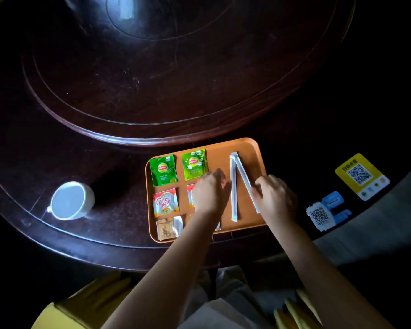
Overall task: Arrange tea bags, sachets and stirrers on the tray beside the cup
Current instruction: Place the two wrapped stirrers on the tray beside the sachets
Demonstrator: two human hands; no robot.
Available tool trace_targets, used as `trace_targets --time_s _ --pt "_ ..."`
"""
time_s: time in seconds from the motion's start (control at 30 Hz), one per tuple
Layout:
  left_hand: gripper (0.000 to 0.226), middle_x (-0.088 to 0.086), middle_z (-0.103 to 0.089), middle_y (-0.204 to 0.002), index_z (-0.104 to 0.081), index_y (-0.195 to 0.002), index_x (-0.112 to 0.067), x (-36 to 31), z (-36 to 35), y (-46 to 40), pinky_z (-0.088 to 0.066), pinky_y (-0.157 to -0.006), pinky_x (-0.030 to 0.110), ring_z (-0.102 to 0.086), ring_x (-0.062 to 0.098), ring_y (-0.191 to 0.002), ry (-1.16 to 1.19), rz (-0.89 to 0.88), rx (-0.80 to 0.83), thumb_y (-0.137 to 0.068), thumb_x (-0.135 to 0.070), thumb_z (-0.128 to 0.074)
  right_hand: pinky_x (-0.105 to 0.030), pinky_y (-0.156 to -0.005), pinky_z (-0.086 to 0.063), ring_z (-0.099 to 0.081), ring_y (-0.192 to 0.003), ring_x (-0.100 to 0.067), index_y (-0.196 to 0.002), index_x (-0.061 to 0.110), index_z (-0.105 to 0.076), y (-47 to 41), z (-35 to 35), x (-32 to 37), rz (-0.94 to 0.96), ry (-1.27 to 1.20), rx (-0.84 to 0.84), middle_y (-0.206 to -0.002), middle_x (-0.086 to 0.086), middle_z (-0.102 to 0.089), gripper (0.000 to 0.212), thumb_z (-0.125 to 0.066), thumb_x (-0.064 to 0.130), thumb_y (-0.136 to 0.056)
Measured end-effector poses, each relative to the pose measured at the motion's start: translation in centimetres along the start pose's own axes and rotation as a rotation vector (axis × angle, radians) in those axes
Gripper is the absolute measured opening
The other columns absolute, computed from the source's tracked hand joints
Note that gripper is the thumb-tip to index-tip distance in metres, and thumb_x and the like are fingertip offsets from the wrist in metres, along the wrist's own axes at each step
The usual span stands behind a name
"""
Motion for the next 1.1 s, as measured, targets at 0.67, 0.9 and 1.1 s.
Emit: trace_targets --time_s 0.67,0.9,1.1 --pt "0.074 0.003 -0.020 -0.157 -0.019 -0.146 -0.016 2.7 -3.0 1.7 -0.036 -0.098 0.043 -0.036 0.030 -0.125 -0.493 -0.511 0.235 -0.088 -0.055 -0.045 -0.043 -0.107 -0.029 -0.049 -0.127 -0.023 -0.127 0.010 -0.054 1.6 -2.5 -1.2 0.600 0.186 0.131 -0.133 -0.005 -0.057 0.048 -0.067 0.019 -0.082" --pt "0.075 0.000 -0.016 -0.158 -0.015 -0.147 -0.019 3.3 -2.9 1.7 -0.033 -0.101 0.043 -0.033 0.029 -0.128 -0.466 -0.445 0.240 -0.088 -0.055 -0.045 -0.044 -0.104 -0.039 -0.052 -0.124 -0.024 -0.124 0.008 -0.057 1.4 -2.3 -1.2 0.590 0.152 0.156 -0.131 -0.007 -0.059 0.049 -0.072 0.020 -0.079" --pt "0.075 -0.001 -0.014 -0.158 -0.013 -0.147 -0.020 3.3 -2.6 1.7 -0.032 -0.102 0.043 -0.032 0.029 -0.129 -0.464 -0.439 0.236 -0.089 -0.054 -0.045 -0.045 -0.104 -0.036 -0.052 -0.123 -0.026 -0.122 0.006 -0.058 1.1 -2.1 -1.2 0.579 0.118 0.191 -0.130 -0.009 -0.059 0.056 -0.077 0.026 -0.073"
Point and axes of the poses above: each hand's wrist, its own y-axis away from the middle knuckle, its own z-axis out of the back of the hand, x = y × z, the point moved 4 cm from there along -y, towards the middle knuckle
